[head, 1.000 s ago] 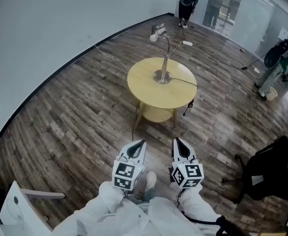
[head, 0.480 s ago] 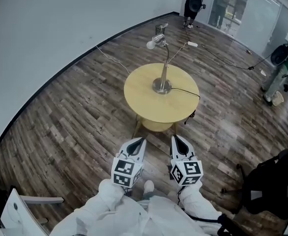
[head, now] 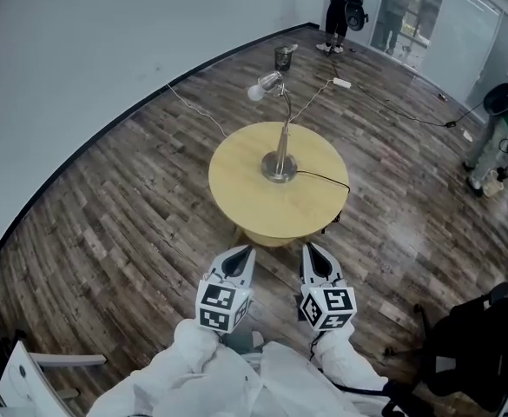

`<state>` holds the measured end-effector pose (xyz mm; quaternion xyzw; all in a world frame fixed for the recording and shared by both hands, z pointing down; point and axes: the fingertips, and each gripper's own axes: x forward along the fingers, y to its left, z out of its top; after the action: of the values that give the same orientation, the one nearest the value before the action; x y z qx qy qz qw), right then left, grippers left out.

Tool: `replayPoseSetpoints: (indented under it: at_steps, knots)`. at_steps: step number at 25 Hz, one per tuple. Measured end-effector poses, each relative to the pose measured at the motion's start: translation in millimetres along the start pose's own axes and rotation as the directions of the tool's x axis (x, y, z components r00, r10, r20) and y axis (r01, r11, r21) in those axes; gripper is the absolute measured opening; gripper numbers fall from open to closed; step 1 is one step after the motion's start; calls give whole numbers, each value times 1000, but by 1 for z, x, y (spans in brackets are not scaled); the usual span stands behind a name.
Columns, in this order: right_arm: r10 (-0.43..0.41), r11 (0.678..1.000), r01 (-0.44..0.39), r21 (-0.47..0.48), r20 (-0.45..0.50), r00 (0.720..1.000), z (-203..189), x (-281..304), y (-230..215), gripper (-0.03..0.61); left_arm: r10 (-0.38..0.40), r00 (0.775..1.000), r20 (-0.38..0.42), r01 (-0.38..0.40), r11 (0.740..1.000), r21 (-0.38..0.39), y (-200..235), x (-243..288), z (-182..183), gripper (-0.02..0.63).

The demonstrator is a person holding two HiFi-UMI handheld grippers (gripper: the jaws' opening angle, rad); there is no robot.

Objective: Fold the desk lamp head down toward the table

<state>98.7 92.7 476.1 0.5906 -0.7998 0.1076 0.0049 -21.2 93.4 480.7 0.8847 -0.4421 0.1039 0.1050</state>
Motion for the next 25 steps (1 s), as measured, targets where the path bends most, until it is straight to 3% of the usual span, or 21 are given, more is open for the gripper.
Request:
replayPoseSetpoints:
  at_steps: [15, 25]
  knots:
    - [-29, 999, 30, 19, -32, 999, -4, 102, -52, 12, -15, 1000, -6, 15, 1000, -18, 61, 105, 17, -2]
    - [-56, 998, 57, 21, -41, 998, 18, 191, -87, 12, -45, 999, 2, 45, 999, -11, 115, 189, 57, -2]
